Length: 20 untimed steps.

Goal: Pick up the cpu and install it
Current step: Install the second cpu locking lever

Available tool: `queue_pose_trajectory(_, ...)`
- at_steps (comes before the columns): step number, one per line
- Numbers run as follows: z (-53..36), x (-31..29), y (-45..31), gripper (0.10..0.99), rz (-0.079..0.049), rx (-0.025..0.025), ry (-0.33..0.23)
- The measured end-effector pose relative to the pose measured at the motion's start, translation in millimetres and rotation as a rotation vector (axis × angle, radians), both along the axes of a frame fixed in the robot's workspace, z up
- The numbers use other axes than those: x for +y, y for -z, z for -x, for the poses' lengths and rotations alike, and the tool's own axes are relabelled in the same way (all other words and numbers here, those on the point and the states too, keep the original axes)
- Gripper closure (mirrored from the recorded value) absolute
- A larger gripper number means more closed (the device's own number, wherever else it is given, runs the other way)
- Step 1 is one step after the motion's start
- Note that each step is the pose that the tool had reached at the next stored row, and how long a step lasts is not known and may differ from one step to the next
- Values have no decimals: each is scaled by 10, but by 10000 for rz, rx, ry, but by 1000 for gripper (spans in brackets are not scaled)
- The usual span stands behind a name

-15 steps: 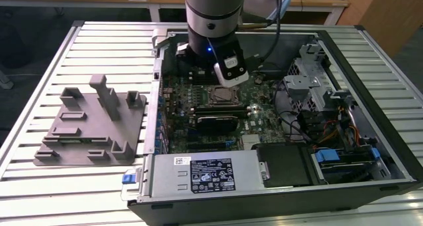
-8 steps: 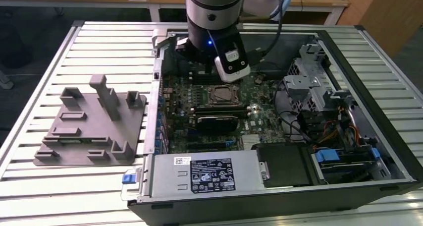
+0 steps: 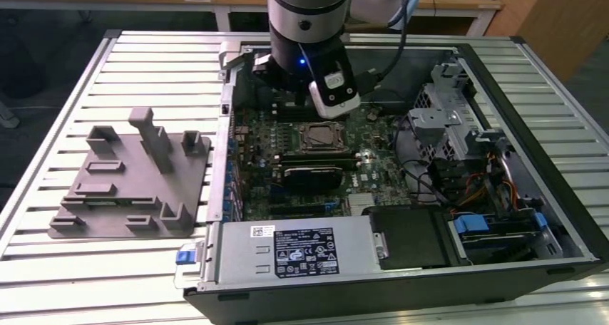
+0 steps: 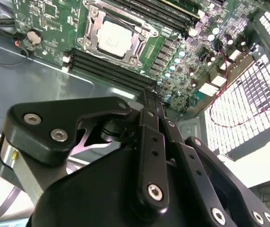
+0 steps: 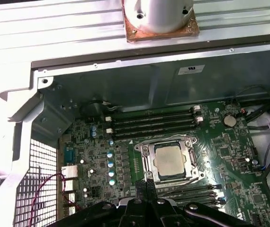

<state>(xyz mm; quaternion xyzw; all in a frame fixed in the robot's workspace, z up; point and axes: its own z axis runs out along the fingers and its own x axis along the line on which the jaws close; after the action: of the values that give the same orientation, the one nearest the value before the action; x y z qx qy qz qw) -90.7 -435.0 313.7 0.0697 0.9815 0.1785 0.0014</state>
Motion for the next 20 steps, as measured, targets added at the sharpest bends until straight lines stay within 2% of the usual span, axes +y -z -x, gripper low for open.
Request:
queue_pose_trajectory(3, 0, 0, 18, 980, 78, 1, 0)
queue_pose_trajectory(7, -1, 0, 30, 980, 256, 0, 8)
queue_pose_trajectory(20, -25, 0, 140, 980, 263, 1, 9)
